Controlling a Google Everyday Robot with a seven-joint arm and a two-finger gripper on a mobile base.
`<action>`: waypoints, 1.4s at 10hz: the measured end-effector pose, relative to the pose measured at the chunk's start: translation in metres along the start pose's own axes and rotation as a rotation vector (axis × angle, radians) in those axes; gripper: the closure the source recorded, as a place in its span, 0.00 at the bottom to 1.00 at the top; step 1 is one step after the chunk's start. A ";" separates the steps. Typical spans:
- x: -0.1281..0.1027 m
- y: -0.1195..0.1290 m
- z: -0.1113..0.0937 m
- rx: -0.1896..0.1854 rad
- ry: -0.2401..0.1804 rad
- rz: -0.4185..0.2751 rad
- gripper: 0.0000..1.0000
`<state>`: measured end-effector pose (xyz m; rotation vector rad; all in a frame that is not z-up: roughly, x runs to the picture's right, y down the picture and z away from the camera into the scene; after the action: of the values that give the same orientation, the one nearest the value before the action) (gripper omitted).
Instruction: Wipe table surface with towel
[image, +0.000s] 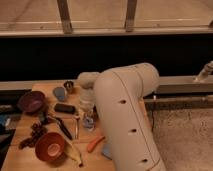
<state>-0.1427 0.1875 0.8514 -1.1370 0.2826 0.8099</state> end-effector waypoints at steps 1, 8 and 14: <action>-0.005 0.019 0.003 -0.003 0.000 -0.050 0.83; 0.043 0.009 0.017 -0.034 0.025 0.000 0.83; 0.055 -0.033 -0.009 0.019 -0.010 0.081 0.83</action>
<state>-0.0802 0.1972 0.8388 -1.1090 0.3292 0.8819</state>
